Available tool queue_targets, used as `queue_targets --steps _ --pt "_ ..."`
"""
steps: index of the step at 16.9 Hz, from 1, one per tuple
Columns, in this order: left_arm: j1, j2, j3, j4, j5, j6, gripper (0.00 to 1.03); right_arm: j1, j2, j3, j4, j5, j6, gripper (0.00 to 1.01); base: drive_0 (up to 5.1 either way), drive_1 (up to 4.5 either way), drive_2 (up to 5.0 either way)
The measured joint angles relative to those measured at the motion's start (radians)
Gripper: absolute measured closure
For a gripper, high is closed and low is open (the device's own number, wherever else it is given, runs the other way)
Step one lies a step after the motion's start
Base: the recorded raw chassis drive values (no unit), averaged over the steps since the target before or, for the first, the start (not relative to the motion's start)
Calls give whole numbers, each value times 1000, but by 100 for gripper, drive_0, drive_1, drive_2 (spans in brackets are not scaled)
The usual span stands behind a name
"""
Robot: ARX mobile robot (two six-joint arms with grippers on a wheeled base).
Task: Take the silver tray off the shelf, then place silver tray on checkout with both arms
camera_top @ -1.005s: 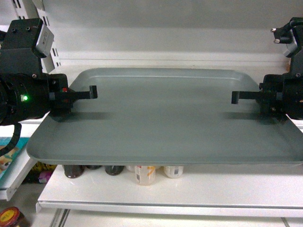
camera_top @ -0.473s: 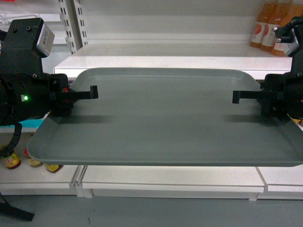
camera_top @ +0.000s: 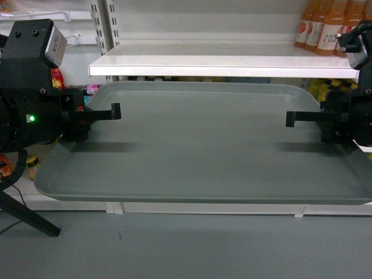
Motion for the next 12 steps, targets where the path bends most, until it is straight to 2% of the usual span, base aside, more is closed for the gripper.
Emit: queue_targets --steps 12 --pt "-1 0 0 4 -2 0 99 -1 0 -1 3 1 0 98 10 -423 443"
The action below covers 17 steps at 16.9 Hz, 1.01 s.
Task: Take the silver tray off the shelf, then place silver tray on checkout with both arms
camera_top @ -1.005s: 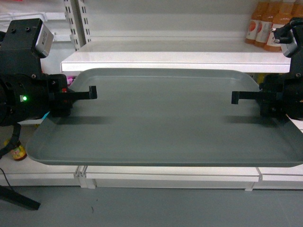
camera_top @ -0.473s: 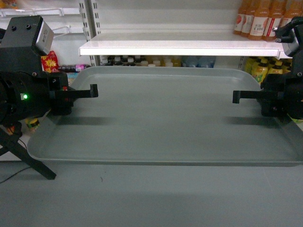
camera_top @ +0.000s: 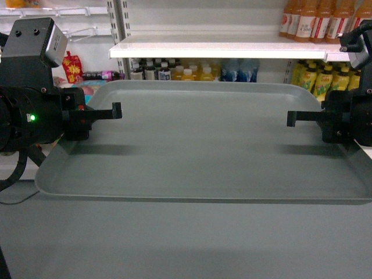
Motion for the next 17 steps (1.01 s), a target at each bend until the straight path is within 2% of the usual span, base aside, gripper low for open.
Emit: queue_targets --steps 17 --pt "3 0 -2 -3 5 0 99 2 0 -1 -1 -3 0 98 2 -431 435"
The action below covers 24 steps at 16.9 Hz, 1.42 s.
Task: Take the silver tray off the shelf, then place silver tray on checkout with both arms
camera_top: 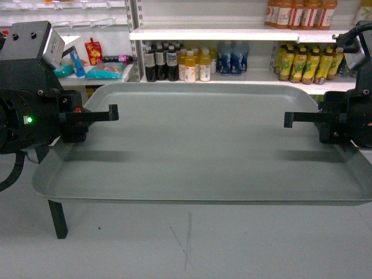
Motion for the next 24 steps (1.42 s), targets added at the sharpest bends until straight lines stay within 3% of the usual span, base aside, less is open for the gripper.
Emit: queue_targets --steps 15,24 --pt "-3 0 0 -4 -2 0 99 -1 0 -1 -5 2 0 98 5 -428 438" --pt "-3 -5 -1 0 -4 0 99 -2 -6 -2 -2 2 0 98 0 0 0"
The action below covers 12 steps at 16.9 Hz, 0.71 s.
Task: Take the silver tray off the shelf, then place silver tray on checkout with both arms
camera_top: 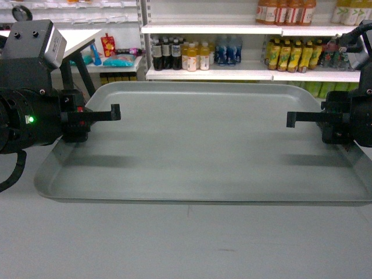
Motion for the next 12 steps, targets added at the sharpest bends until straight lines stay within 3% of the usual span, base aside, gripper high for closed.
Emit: queue_targets --steps 2,12 --pt "0 0 0 0 1 0 99 0 0 0 -1 0 0 98 0 0 0" --pt "0 0 0 1 1 -1 99 -4 0 0 -1 -3 0 98 -487 259 259"
